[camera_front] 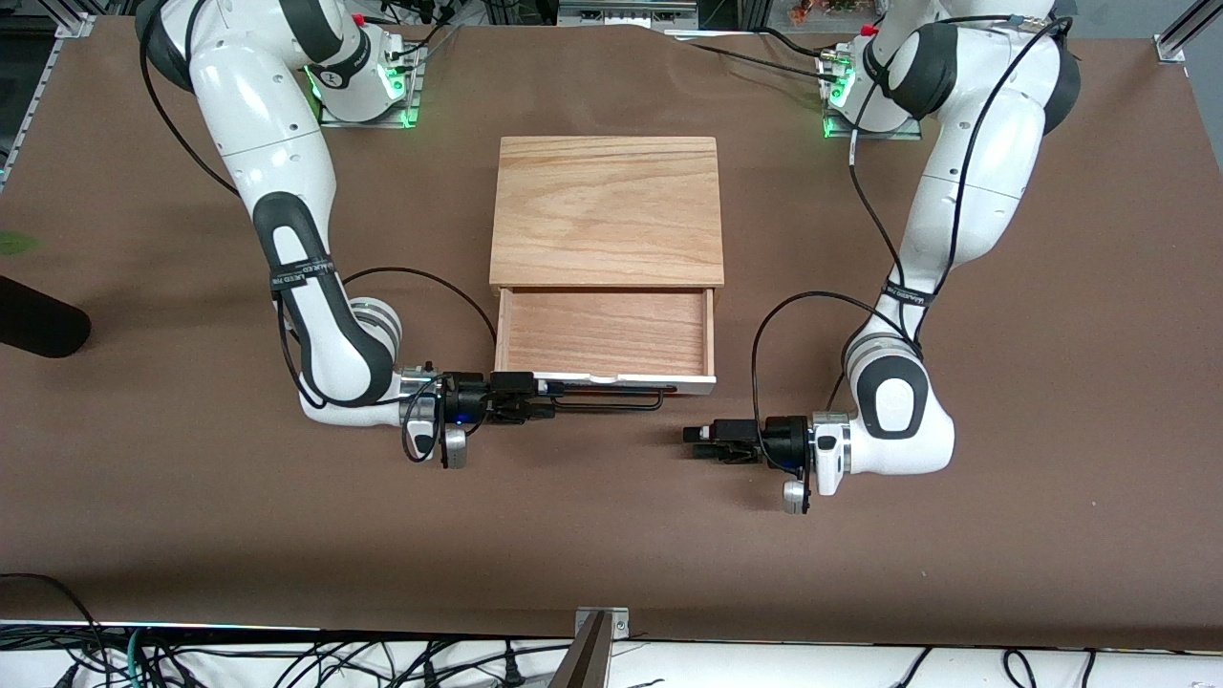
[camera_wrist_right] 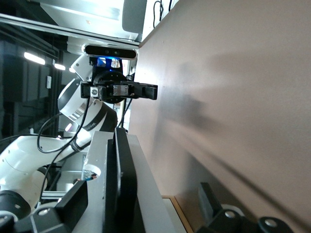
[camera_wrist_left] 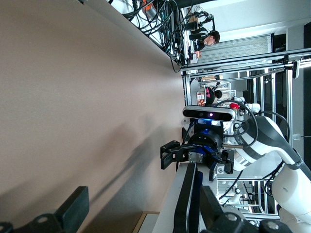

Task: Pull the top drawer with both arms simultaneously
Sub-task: 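Open the left gripper off the handle while the right gripper releases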

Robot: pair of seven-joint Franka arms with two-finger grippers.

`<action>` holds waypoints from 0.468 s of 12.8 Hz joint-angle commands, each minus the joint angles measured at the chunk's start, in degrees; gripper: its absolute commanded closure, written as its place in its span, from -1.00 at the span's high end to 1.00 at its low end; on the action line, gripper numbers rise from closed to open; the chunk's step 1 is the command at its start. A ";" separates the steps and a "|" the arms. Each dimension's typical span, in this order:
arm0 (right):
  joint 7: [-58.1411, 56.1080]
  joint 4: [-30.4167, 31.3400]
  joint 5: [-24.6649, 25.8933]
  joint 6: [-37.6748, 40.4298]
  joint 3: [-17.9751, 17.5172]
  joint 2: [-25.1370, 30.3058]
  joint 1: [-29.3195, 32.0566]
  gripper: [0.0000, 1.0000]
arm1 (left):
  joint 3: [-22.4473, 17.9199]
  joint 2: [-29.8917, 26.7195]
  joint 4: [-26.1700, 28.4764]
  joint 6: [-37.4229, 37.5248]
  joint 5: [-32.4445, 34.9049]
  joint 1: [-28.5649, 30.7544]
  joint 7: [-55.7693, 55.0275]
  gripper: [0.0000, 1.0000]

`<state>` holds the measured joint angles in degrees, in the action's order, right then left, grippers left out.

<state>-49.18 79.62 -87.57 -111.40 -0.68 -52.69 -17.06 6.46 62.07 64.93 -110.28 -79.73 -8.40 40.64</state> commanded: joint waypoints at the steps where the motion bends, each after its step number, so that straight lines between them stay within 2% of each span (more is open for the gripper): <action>1: 5.20 0.62 5.98 0.31 2.25 3.55 0.09 1.00 | -0.05 -0.89 -1.83 -0.29 5.69 0.22 -2.66 1.00; 3: 11.27 -0.77 13.35 0.40 2.87 5.66 0.18 1.00 | -0.05 -4.22 -1.83 0.15 14.55 0.93 -8.44 1.00; 6: 14.27 -2.88 26.79 2.58 7.43 8.64 0.27 1.00 | 0.04 -10.64 -1.65 0.59 35.54 2.68 -13.73 1.00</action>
<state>-37.55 77.65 -67.21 -110.93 4.14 -46.47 -16.74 6.46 56.59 61.45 -110.25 -54.04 -6.90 30.09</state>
